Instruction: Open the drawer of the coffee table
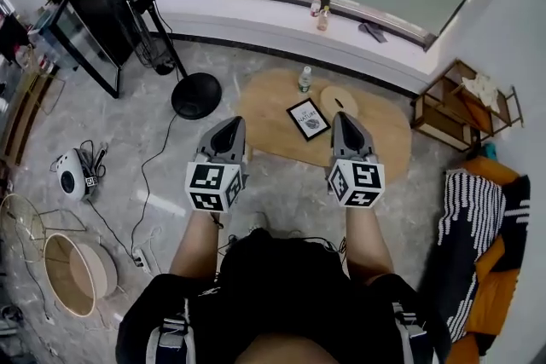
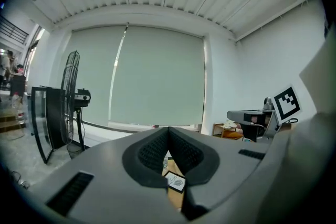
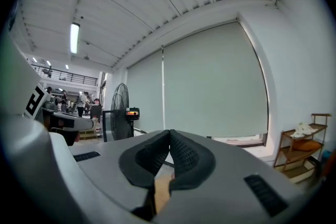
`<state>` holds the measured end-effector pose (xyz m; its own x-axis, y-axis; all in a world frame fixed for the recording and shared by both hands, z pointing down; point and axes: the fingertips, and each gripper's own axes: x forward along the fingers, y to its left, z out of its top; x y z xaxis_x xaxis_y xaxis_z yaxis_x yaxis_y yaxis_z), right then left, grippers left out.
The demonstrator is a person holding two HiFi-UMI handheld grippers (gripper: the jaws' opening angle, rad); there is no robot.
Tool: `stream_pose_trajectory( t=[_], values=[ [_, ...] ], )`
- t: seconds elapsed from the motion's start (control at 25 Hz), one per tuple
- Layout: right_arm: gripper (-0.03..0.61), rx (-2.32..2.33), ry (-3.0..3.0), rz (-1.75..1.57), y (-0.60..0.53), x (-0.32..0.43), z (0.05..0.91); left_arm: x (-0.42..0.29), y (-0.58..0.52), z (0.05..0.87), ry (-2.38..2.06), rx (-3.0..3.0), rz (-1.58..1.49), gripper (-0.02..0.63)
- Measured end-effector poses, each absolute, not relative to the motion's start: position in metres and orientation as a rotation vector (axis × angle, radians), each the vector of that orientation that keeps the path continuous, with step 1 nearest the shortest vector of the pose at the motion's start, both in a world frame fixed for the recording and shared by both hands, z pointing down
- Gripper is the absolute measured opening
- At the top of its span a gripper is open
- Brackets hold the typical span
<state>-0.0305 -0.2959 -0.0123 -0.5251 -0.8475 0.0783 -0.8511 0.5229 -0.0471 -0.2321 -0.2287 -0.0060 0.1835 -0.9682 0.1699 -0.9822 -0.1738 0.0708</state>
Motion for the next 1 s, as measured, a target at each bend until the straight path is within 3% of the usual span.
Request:
stream_pose_trajectory(
  t=[0.44,1.0],
  values=[
    [0.015,1.661,-2.461,0.181,-0.298,-0.038,0.049,-0.289,-0.258,0.073,-1.699,2.303,0.219,0.018],
    [0.015,1.627,-2.387,0.258,-0.25,0.005,0.117,-0.269,-0.211,0.171,-1.639,2.231,0.393,0.018]
  ],
)
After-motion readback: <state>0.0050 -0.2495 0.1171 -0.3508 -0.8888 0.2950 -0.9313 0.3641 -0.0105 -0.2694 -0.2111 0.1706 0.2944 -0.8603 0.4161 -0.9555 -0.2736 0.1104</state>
